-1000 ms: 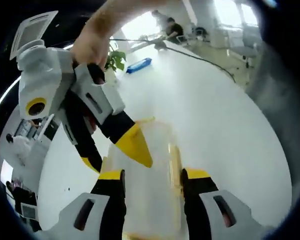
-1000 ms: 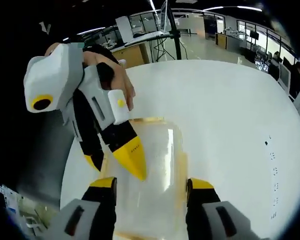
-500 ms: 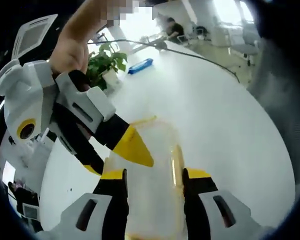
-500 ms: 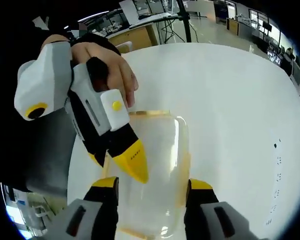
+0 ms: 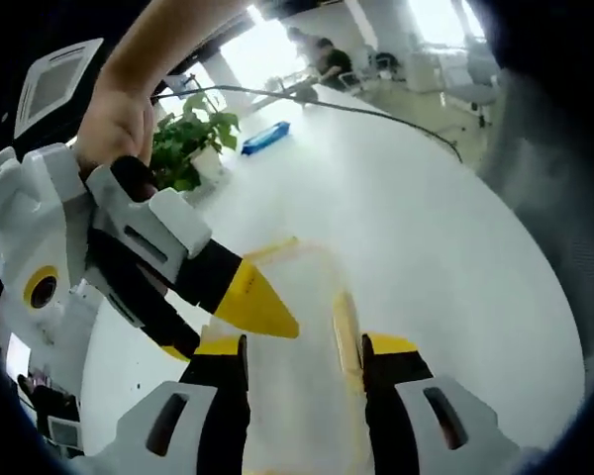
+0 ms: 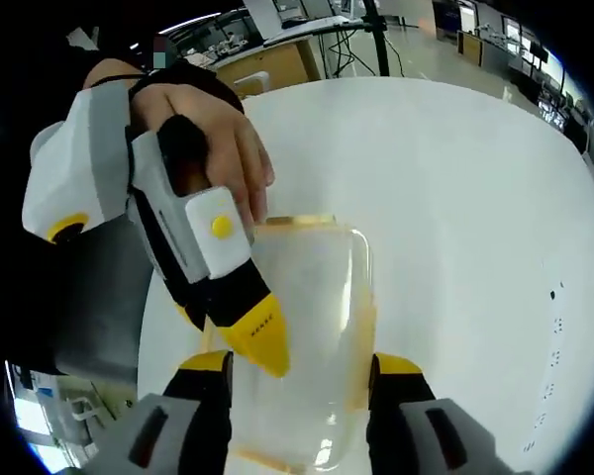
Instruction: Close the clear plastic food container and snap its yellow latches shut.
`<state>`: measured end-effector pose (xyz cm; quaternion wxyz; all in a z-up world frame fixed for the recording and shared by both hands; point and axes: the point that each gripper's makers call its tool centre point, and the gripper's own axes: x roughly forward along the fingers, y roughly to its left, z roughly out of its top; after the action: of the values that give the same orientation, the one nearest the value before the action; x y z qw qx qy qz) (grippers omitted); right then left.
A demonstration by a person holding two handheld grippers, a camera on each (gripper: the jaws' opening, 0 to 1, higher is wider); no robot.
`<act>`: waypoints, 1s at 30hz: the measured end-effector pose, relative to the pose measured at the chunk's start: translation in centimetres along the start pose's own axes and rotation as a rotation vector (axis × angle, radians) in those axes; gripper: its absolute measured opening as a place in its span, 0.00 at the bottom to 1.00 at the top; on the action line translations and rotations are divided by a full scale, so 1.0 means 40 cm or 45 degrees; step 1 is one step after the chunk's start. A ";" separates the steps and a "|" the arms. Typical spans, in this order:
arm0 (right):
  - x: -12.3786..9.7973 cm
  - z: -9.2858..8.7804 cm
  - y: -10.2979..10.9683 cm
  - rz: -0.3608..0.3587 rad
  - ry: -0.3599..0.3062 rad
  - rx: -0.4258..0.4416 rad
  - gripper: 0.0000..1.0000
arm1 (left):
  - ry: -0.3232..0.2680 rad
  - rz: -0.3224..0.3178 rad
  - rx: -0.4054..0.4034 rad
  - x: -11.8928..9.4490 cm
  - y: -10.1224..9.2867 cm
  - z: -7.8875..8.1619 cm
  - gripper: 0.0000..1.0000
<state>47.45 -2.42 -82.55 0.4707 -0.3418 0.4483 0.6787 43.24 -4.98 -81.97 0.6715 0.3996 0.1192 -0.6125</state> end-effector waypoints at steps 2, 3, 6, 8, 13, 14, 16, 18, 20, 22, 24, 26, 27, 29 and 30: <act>-0.008 -0.002 -0.011 -0.047 0.018 -0.001 0.55 | 0.013 -0.011 -0.036 -0.005 -0.003 0.011 0.40; -0.014 0.002 -0.006 -0.032 0.012 -0.002 0.54 | 0.012 -0.029 -0.042 -0.009 -0.009 0.016 0.38; -0.017 0.013 0.009 -0.016 -0.003 -0.002 0.60 | 0.041 -0.053 -0.019 -0.020 -0.024 0.019 0.45; -0.016 0.008 0.014 -0.022 0.029 -0.031 0.61 | 0.044 -0.054 -0.028 -0.025 -0.024 0.017 0.50; -0.022 0.015 0.015 -0.032 0.019 -0.046 0.61 | 0.058 -0.048 -0.043 -0.034 -0.012 0.018 0.50; -0.022 0.017 0.016 -0.039 0.019 -0.050 0.61 | 0.059 -0.051 -0.039 -0.034 -0.014 0.018 0.52; -0.024 0.015 0.014 -0.044 0.020 -0.050 0.61 | 0.073 -0.072 -0.015 -0.032 -0.022 0.010 0.53; -0.027 0.017 0.019 -0.046 0.009 -0.046 0.62 | 0.071 -0.084 -0.030 -0.034 -0.027 0.012 0.53; -0.033 0.015 0.017 -0.078 0.011 -0.074 0.61 | 0.072 -0.088 -0.033 -0.038 -0.026 0.018 0.51; -0.040 0.015 0.018 -0.095 0.002 -0.075 0.62 | 0.082 -0.108 -0.034 -0.040 -0.028 0.019 0.50; -0.050 0.020 0.018 -0.124 -0.013 -0.078 0.61 | 0.124 -0.142 -0.011 -0.043 -0.034 0.007 0.51; -0.058 0.029 0.019 -0.164 -0.034 -0.091 0.60 | 0.129 -0.178 -0.018 -0.045 -0.034 0.009 0.51; -0.060 0.028 0.024 -0.171 -0.034 -0.094 0.60 | 0.127 -0.183 -0.025 -0.050 -0.029 0.011 0.50; -0.064 0.029 0.035 -0.194 -0.040 -0.115 0.60 | 0.133 -0.195 -0.021 -0.059 -0.017 0.017 0.49; -0.066 0.030 0.039 -0.203 -0.043 -0.115 0.60 | 0.131 -0.204 -0.034 -0.062 -0.012 0.020 0.49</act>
<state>46.79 -2.43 -79.34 0.5149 -0.3859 0.3805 0.6642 41.98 -3.67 -80.03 0.6187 0.4109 0.1933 -0.6412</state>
